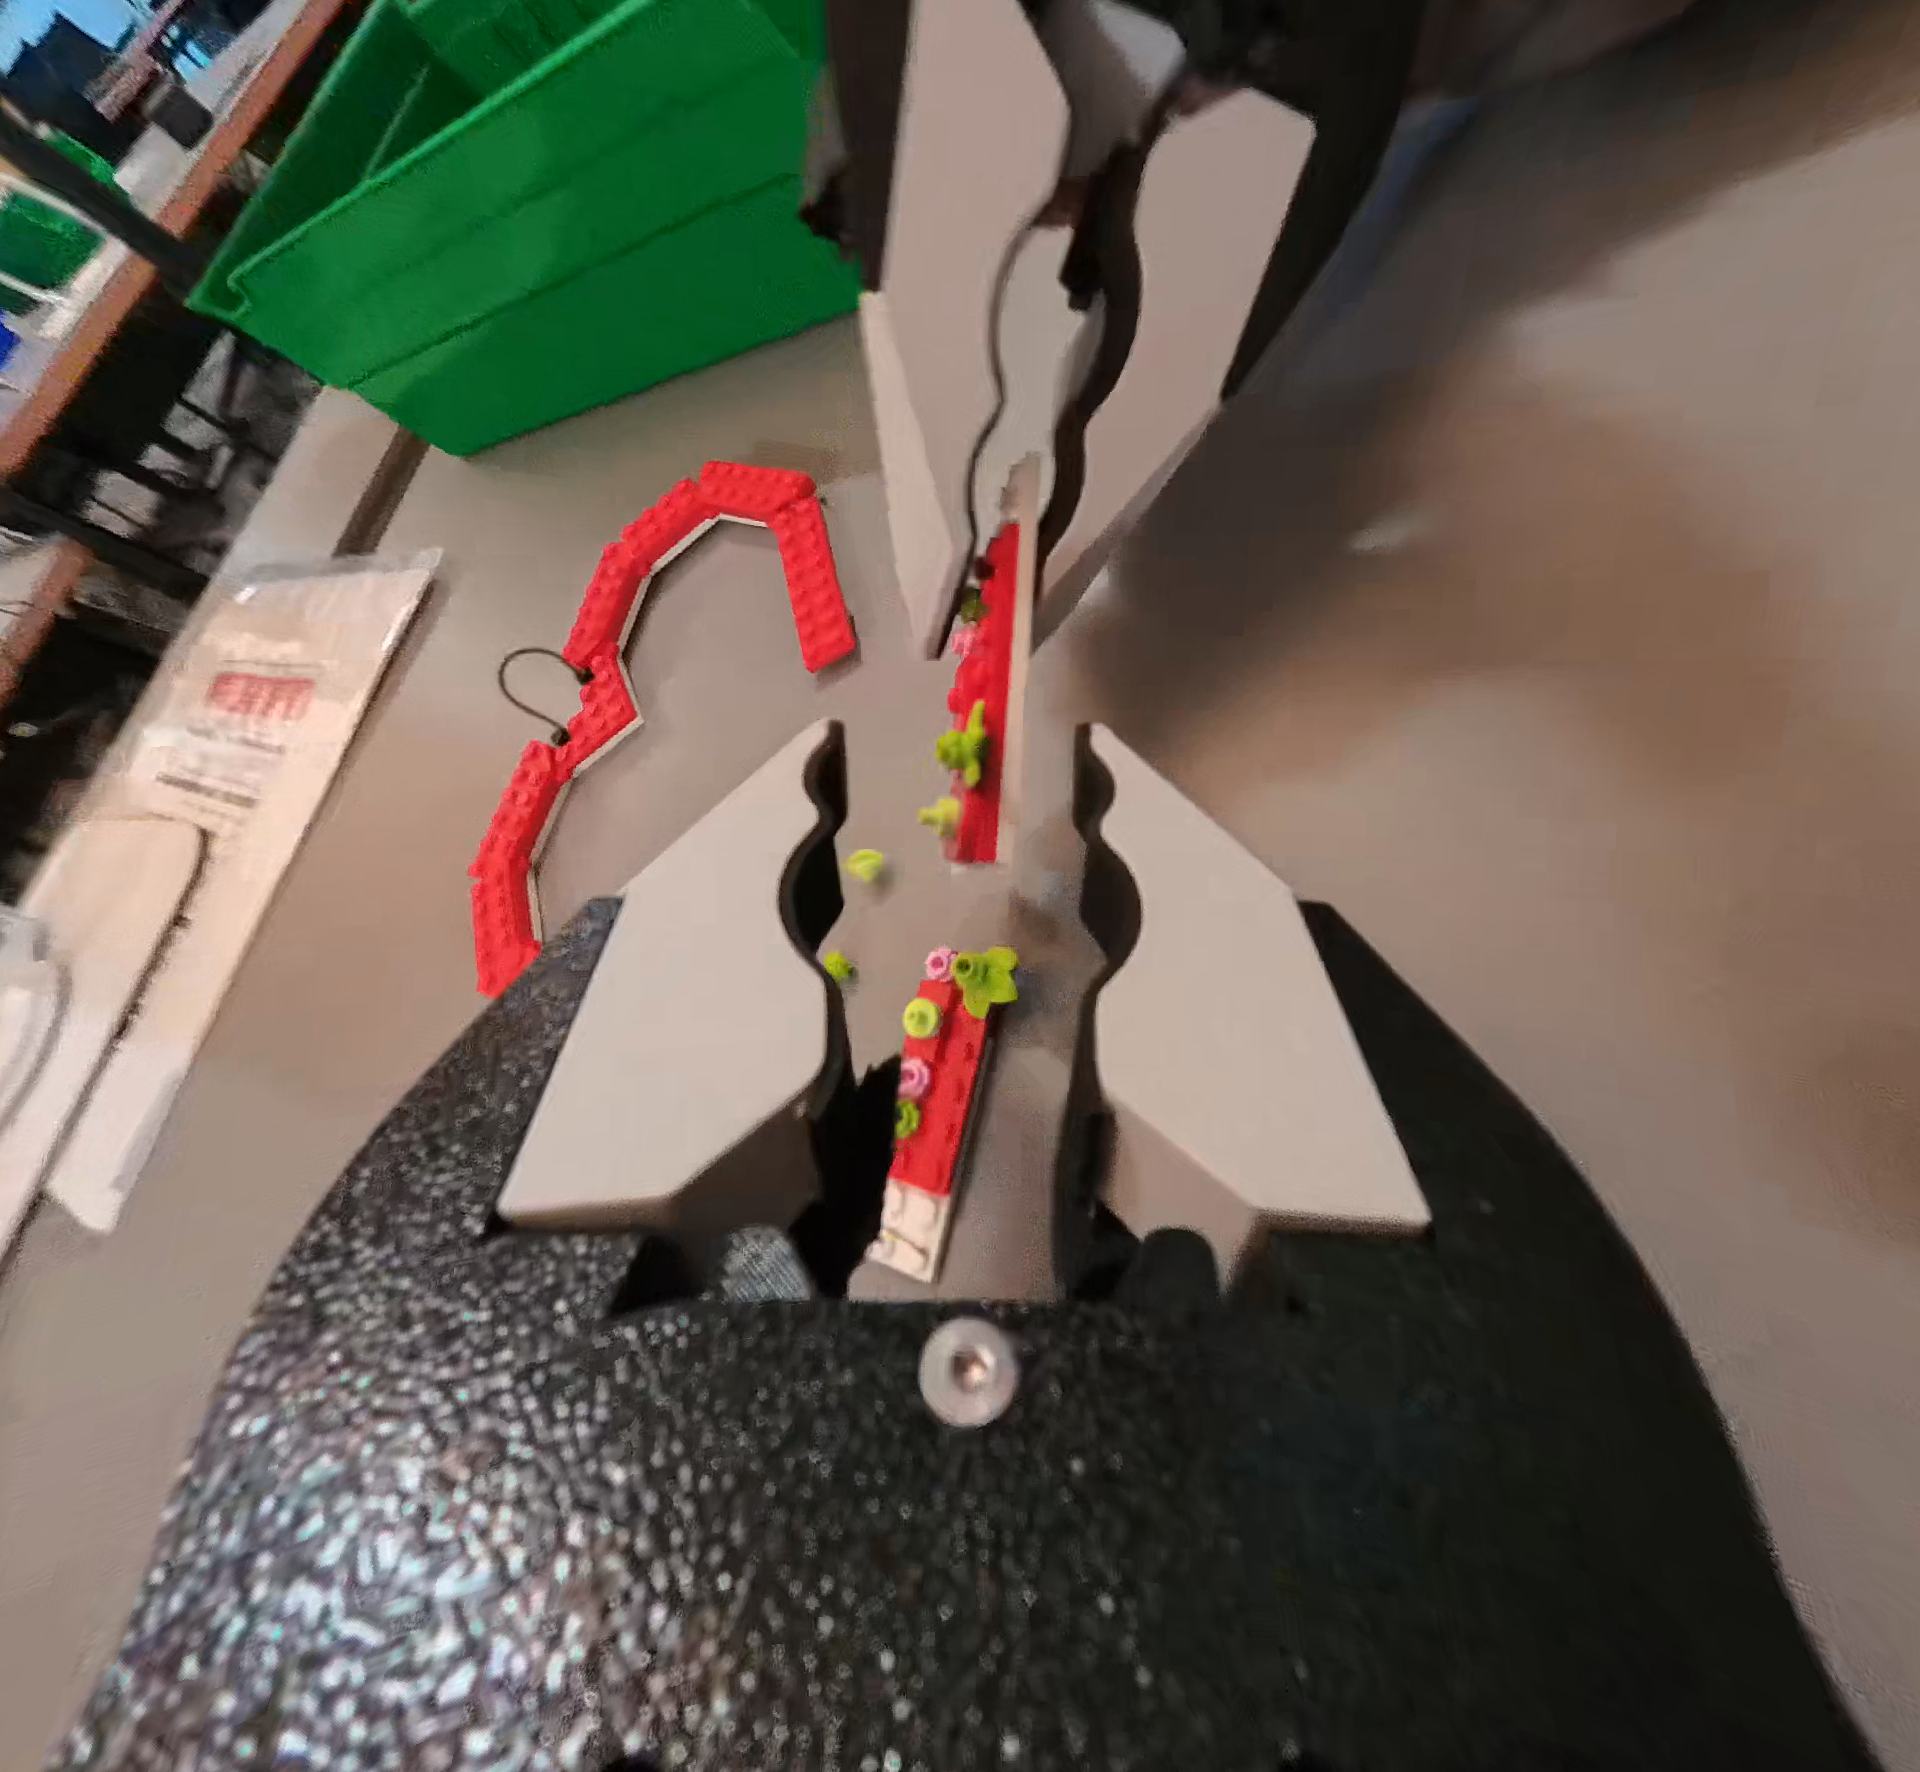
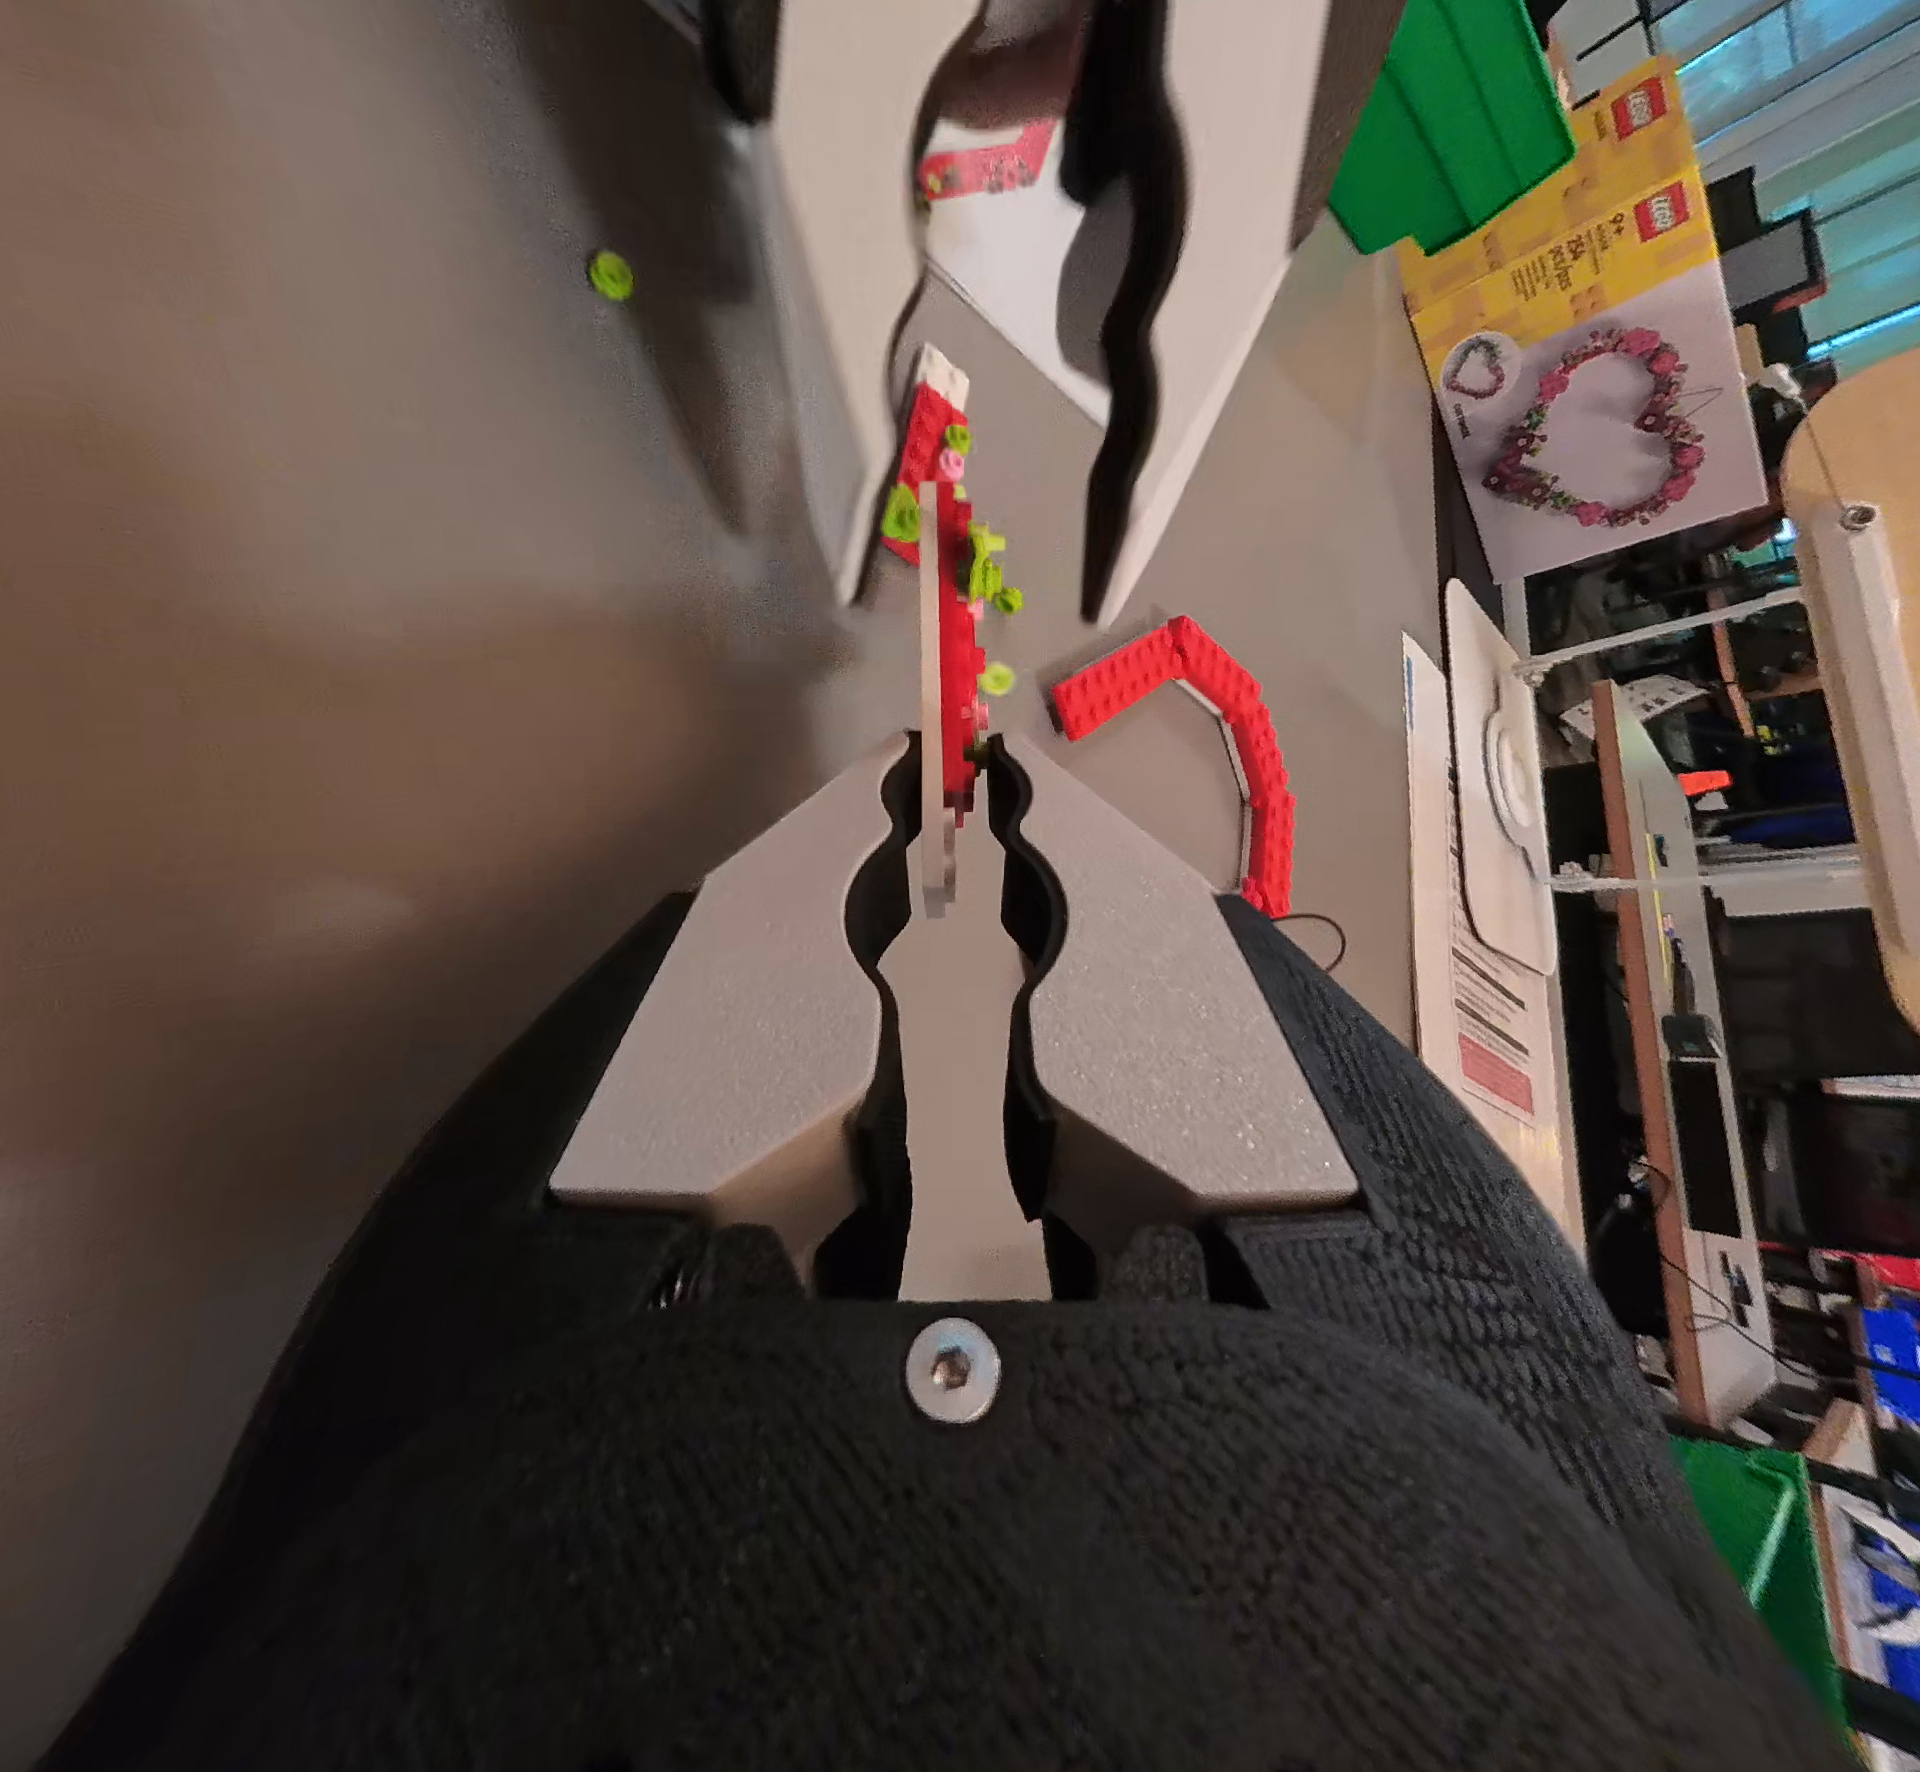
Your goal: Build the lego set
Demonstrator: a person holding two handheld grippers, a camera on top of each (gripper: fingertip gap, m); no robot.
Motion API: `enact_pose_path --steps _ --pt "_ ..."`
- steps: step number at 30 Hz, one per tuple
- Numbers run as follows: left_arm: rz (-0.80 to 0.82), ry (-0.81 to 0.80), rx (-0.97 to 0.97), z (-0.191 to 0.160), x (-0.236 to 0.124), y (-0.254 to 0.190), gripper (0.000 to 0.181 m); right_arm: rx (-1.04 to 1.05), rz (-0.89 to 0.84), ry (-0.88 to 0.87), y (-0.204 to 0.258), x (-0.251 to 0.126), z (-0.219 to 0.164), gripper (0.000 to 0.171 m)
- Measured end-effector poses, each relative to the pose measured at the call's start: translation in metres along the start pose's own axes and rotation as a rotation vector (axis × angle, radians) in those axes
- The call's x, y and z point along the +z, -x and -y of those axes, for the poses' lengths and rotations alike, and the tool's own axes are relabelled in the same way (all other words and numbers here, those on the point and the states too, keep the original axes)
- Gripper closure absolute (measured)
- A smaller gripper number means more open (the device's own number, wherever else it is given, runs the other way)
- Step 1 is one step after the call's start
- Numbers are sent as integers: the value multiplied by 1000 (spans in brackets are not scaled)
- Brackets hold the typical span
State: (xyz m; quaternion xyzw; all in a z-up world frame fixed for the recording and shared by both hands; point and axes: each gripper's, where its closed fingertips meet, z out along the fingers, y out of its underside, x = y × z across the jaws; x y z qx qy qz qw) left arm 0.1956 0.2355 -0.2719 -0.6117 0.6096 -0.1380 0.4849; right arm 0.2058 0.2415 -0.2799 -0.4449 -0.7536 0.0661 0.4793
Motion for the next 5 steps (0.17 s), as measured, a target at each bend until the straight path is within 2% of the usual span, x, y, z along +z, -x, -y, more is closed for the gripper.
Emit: enact_pose_path --steps 3,5 --pt "-2 -36 -190 3 -15 22 154 -45 -11 23 1 1 -7 161" --pt "-12 12 -284 -5 -20 36 159 -69 4 44 5 3 -11 161"
